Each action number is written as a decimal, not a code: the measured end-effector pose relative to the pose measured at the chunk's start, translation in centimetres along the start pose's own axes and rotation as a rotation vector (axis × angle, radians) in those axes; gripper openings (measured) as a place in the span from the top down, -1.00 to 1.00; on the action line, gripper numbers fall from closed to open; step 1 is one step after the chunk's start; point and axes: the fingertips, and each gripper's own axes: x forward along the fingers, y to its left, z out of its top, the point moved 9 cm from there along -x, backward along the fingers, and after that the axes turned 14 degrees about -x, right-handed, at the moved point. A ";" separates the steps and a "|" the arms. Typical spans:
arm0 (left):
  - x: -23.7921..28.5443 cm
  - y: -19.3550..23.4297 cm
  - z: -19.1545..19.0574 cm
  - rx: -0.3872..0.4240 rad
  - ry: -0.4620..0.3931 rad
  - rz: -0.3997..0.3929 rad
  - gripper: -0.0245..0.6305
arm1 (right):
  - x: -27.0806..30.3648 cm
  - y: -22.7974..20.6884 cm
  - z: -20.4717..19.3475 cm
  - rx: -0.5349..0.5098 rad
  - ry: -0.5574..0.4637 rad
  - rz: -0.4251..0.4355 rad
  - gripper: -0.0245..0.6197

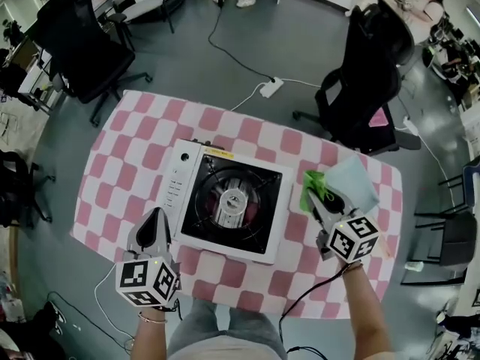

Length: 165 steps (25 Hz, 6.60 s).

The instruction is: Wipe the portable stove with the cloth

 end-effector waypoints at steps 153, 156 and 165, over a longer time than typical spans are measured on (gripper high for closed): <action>-3.0 -0.1 0.1 -0.029 0.050 -0.069 0.93 | -1.3 8.9 -4.0 -0.404 0.203 0.323 0.62; -2.9 -0.3 0.2 -0.027 0.051 -0.084 0.93 | -1.7 9.5 -4.1 -0.400 0.210 0.320 0.62; -2.9 -0.3 -0.1 -0.025 0.072 -0.120 0.93 | -2.7 11.0 -4.6 -0.390 0.222 0.303 0.62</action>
